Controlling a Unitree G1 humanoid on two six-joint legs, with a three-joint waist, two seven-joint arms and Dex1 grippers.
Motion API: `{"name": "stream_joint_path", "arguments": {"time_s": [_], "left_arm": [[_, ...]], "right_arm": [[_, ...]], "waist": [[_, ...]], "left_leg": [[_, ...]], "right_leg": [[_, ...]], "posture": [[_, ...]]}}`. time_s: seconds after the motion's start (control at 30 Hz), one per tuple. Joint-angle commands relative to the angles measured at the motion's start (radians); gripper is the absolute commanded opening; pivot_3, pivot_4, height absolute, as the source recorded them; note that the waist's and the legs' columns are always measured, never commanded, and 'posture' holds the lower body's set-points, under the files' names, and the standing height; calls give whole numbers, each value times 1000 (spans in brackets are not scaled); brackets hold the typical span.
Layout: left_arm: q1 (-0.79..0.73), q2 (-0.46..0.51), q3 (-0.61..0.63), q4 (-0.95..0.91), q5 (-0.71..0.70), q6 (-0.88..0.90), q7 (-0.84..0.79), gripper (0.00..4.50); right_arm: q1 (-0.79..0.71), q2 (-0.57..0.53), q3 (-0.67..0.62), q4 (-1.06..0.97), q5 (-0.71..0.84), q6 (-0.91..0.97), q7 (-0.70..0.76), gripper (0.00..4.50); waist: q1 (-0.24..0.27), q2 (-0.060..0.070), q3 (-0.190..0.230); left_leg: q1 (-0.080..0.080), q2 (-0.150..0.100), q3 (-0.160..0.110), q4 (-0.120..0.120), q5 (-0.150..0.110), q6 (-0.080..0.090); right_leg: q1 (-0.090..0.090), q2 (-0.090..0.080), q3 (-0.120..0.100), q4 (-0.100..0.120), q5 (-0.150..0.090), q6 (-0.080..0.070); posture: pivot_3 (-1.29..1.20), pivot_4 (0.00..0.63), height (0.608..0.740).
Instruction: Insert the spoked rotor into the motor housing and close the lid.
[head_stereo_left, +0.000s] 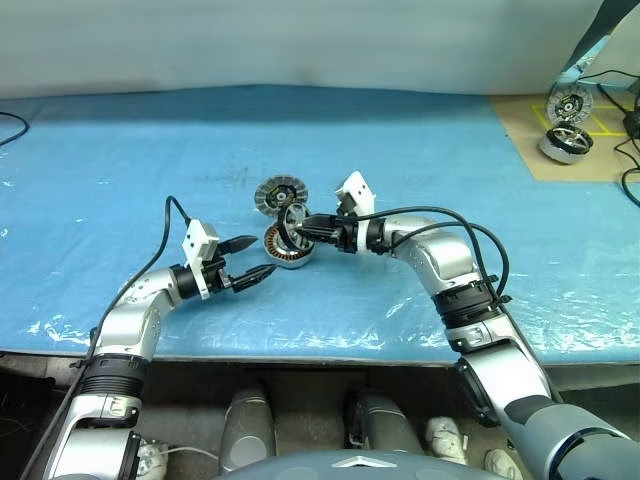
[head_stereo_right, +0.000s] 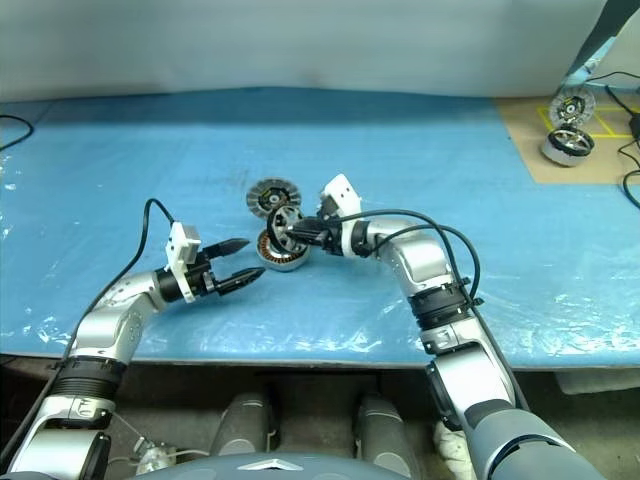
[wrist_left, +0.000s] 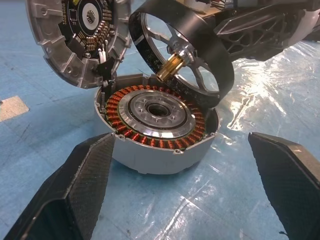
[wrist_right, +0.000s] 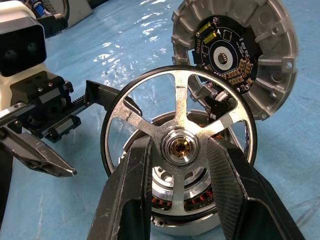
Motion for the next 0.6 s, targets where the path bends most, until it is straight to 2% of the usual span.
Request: {"name": "stream_joint_path", "arguments": {"time_s": [0.03, 0.6], "left_arm": [[2, 2, 12, -40, -12, -2, 5, 4500], [-26, -16, -1, -21, 5, -10, 14, 4500]], "right_arm": [[-21, 0, 5, 3, -13, -27, 2, 1608], [-21, -29, 68, 0, -91, -85, 40, 1608]], "waist": [[0, 0, 0], [0, 0, 0]], "left_leg": [[0, 0, 0, 0, 0, 0], [1, 0, 0, 3, 0, 0]], "right_leg": [[0, 0, 0, 0, 0, 0], [0, 0, 0, 3, 0, 0]], "posture": [[0, 150, 740], [0, 150, 740]]}}
